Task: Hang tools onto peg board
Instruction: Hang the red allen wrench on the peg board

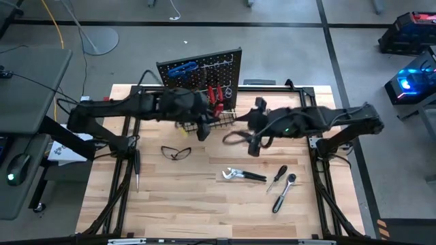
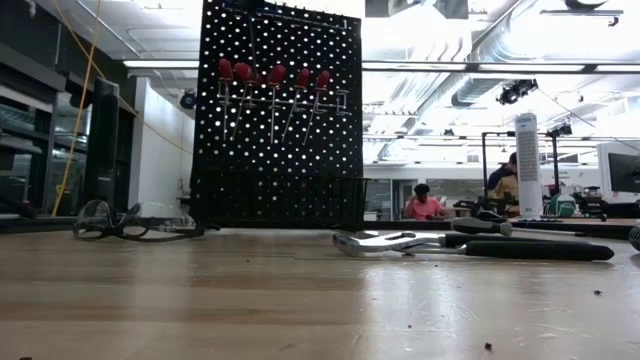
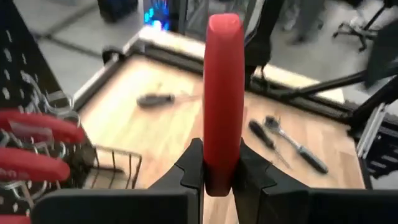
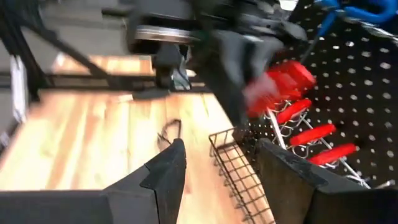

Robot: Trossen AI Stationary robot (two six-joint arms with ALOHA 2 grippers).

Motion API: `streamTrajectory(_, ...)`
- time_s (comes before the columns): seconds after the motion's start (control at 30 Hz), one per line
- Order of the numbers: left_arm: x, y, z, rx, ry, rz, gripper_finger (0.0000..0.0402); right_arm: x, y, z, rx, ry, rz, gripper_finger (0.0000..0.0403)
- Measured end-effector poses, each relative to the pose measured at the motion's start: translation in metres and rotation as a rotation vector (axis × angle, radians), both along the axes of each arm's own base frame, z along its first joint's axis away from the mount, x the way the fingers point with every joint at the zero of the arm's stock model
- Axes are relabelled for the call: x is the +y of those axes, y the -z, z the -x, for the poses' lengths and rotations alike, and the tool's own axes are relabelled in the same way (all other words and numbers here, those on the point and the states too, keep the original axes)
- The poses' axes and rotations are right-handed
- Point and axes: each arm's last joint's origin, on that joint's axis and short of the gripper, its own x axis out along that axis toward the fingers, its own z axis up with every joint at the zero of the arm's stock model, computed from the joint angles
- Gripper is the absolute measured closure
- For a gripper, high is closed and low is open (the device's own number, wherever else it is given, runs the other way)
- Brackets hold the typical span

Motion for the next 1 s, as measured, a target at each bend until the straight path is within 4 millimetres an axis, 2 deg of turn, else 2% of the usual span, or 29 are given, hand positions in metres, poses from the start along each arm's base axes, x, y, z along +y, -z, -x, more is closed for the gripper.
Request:
streamTrajectory(0.1,0.007,0.011,-0.012,0.039,0.032,0.066,0.0366,0.006,0.011,-0.01,0.057,0.006,0.098,0.0217)
streamTrajectory(0.2,0.007,0.015,-0.019,0.047,0.072,0.096,0.0366,0.009,0.019,-0.017,0.094,0.039,0.184,0.0218)
streamTrajectory(0.43,0.007,0.018,-0.023,0.055,0.072,0.104,0.0366,0.009,0.036,-0.029,0.18,0.087,0.247,0.0239)
streamTrajectory(0.67,0.006,0.017,-0.023,0.048,0.093,0.118,0.0366,0.007,0.038,-0.031,0.187,0.131,0.268,0.0265)
streamTrajectory(1.0,0.002,0.016,-0.024,0.043,0.11,0.116,0.0366,-0.001,0.042,-0.035,0.195,0.173,0.243,0.0268)
